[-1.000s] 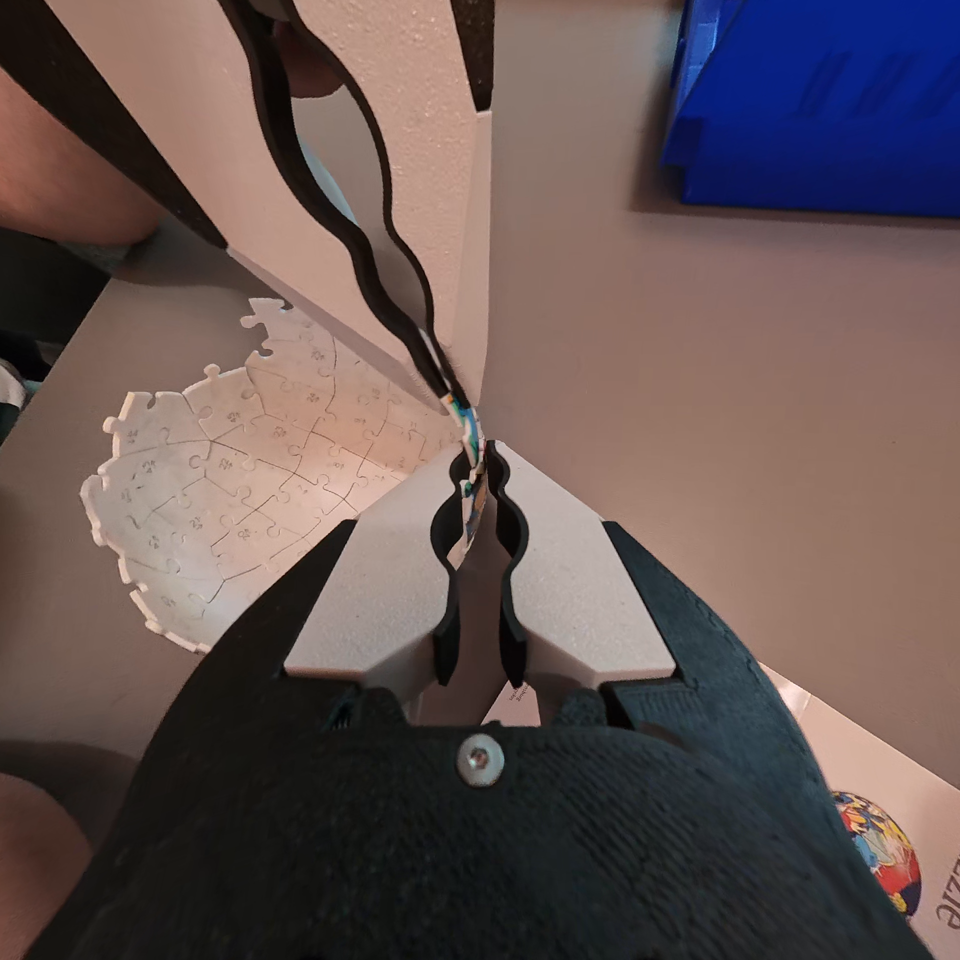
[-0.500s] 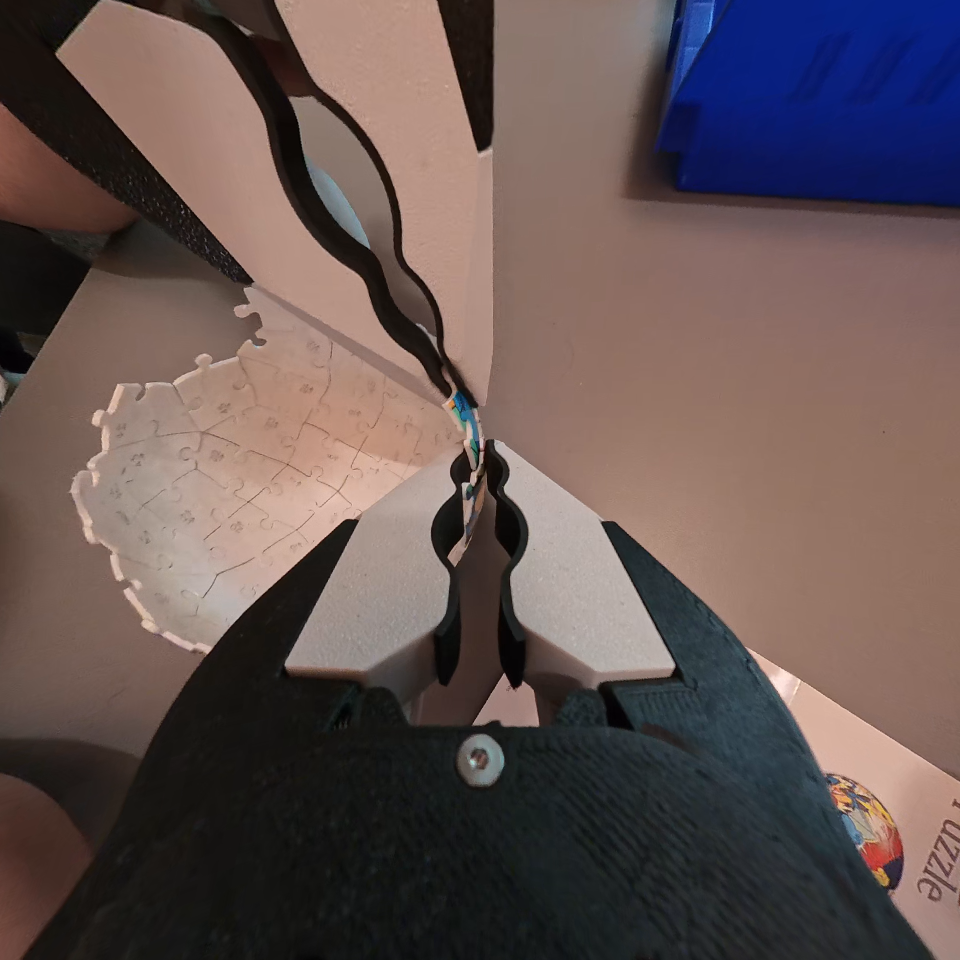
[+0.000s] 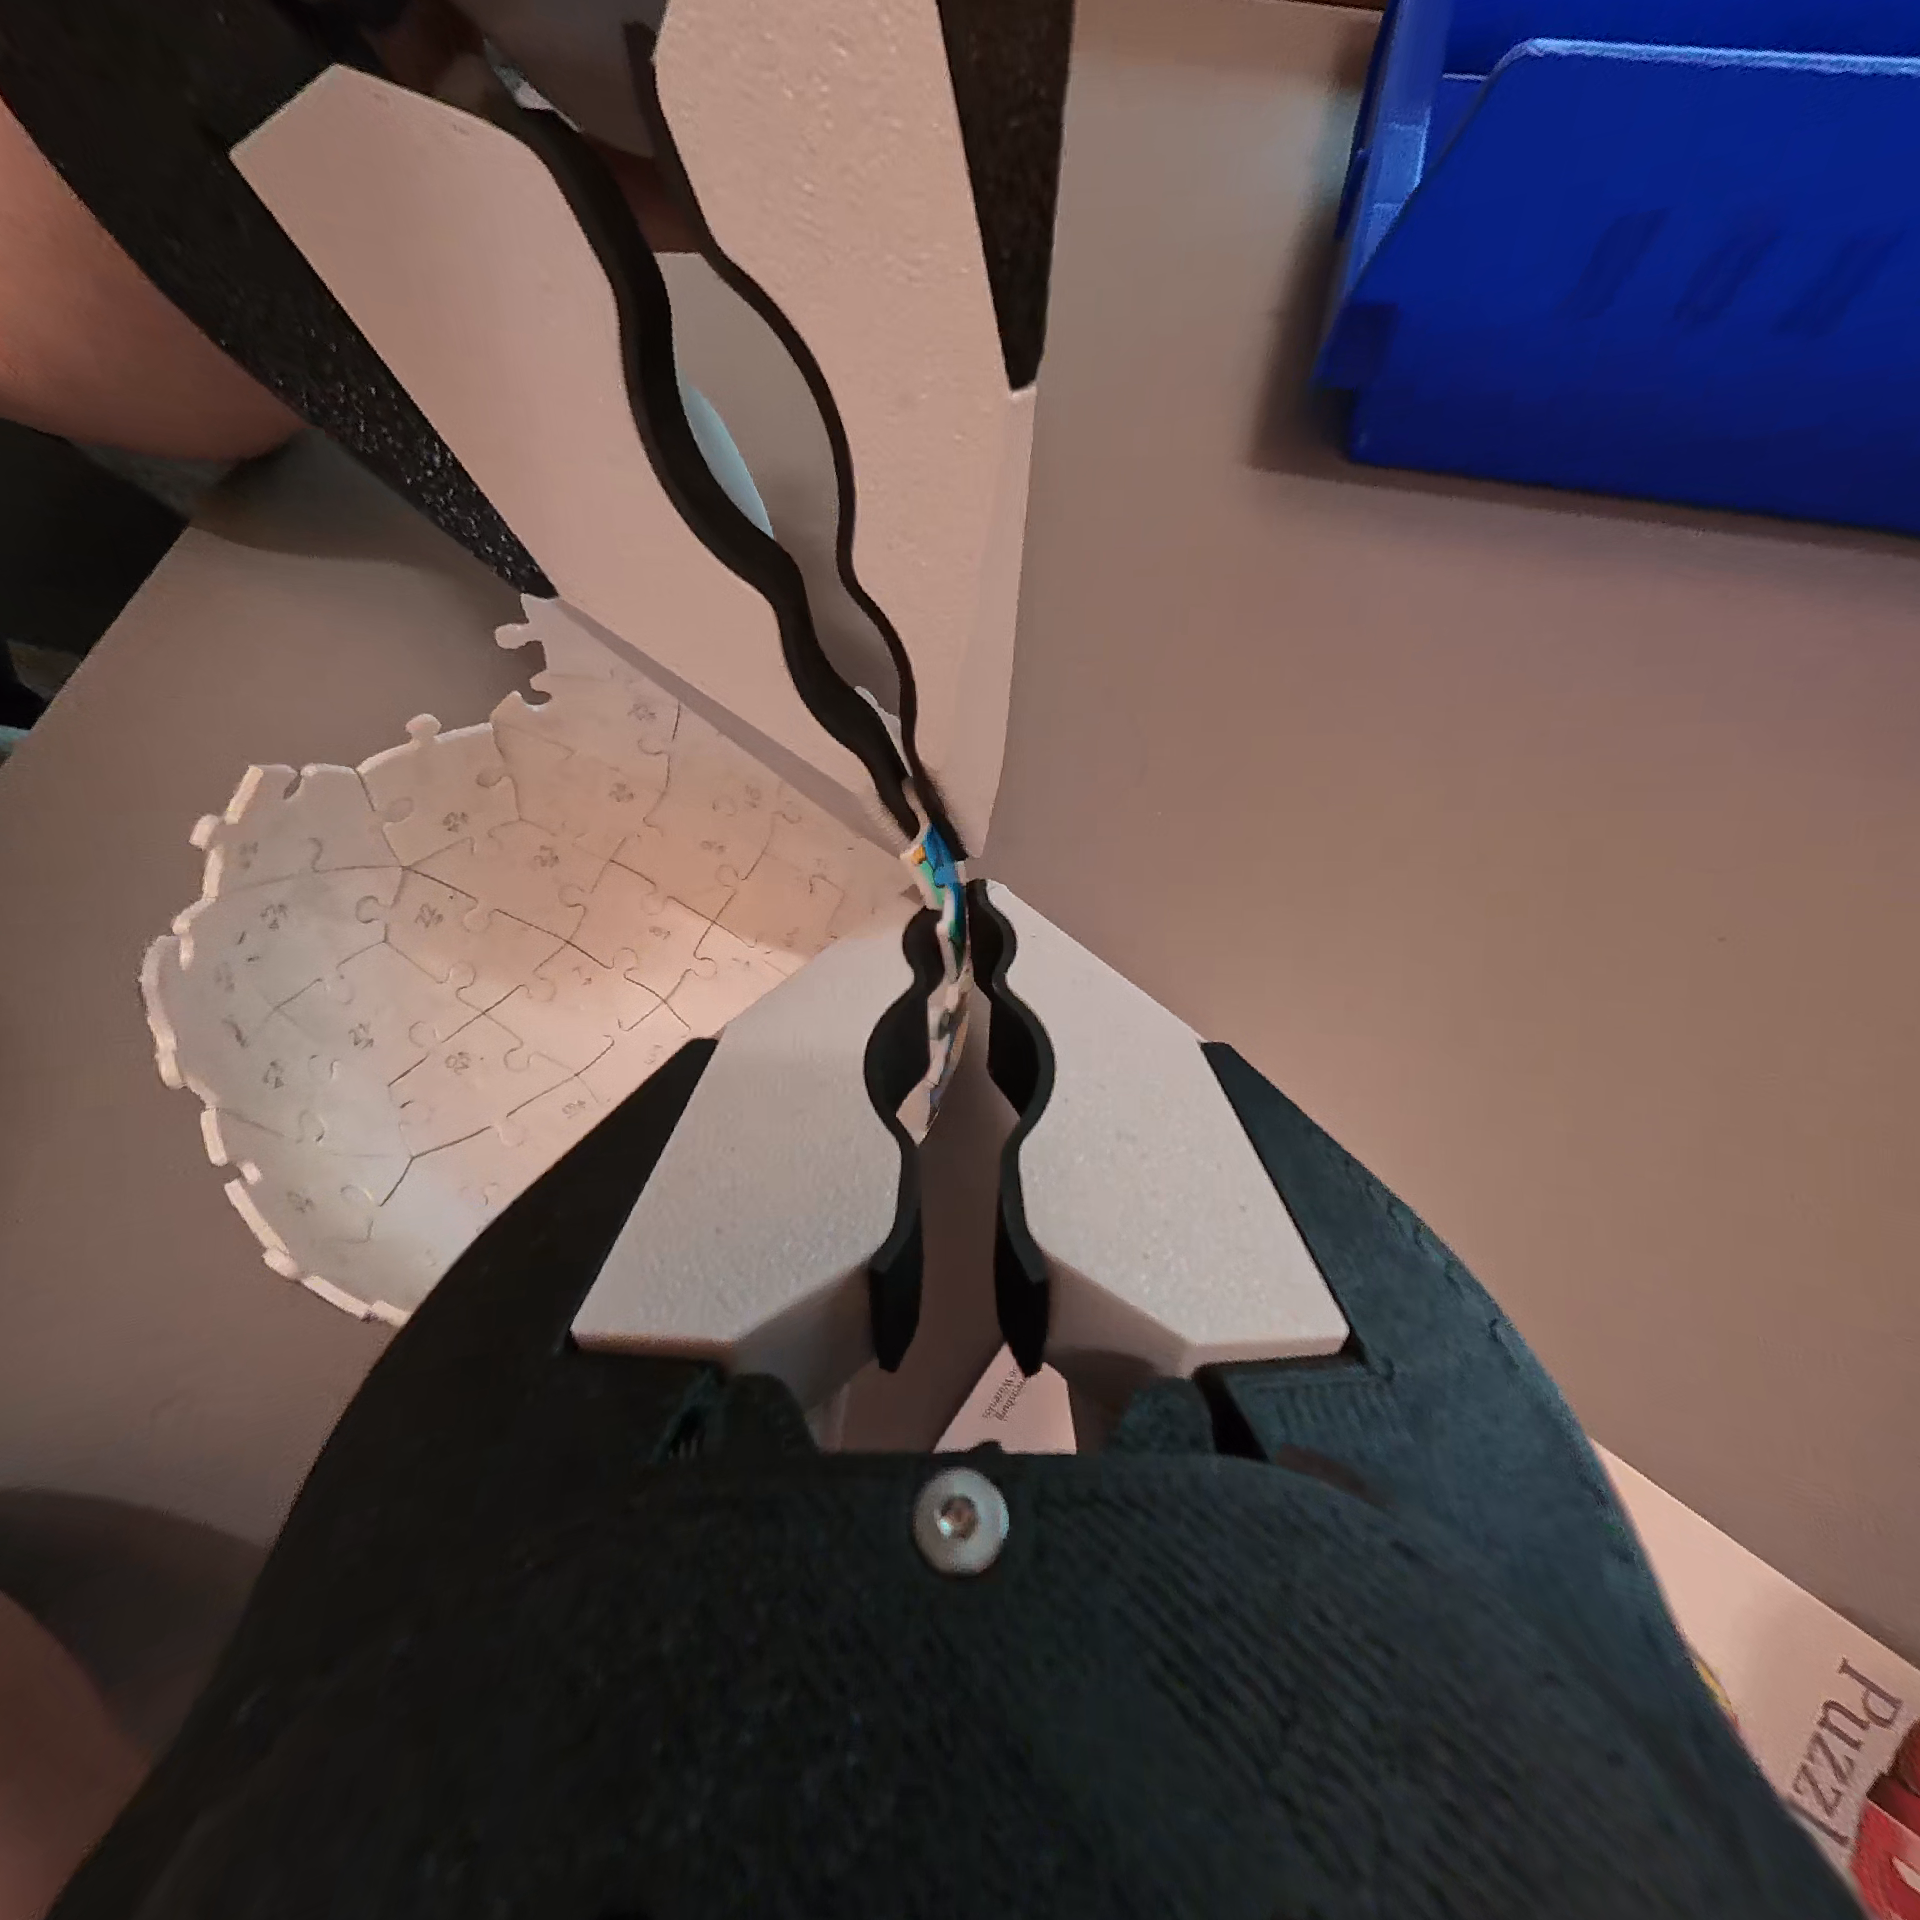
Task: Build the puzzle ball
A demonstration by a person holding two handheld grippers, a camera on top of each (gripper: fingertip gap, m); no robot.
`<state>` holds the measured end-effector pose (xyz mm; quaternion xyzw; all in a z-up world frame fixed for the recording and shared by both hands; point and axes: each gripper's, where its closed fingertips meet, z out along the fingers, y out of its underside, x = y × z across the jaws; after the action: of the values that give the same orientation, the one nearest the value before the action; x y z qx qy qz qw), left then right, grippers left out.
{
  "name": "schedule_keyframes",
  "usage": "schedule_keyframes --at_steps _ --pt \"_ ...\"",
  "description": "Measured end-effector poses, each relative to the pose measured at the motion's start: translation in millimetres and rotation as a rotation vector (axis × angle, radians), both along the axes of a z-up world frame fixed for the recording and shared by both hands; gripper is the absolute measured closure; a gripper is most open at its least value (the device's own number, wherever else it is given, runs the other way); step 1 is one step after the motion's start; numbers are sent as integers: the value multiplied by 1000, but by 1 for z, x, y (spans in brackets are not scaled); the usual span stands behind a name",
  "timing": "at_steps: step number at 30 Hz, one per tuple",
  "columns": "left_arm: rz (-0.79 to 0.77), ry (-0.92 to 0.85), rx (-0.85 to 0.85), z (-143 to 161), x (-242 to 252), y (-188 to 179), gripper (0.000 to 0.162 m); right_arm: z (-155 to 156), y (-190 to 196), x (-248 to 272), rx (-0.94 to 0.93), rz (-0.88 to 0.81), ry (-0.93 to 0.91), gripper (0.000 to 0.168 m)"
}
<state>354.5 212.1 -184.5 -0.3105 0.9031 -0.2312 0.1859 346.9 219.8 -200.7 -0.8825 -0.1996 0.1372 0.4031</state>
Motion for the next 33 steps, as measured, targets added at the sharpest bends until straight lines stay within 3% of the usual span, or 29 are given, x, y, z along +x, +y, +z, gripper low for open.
schedule_keyframes --at_steps 1,11,16,19,27,30,33 --pt "2 -1 0 0 0 0 162 0 0 1 4 2 -14 168" --pt "8 -3 -6 0 1 1 162 1 2 3 18 -10 -33 168" --pt "11 -7 -8 1 2 2 161 2 -8 6 11 -24 -32 143" --pt "19 -12 -9 1 3 2 157 -2 -13 9 -14 -38 -40 141" --pt "26 -17 8 0 5 3 154 -6 -5 11 -31 -60 -37 152" --pt "25 -16 24 -4 7 2 154 -7 -4 8 -43 -56 -20 166" --pt "23 -11 39 -7 8 1 156 -7 -3 9 -45 -57 -22 166"
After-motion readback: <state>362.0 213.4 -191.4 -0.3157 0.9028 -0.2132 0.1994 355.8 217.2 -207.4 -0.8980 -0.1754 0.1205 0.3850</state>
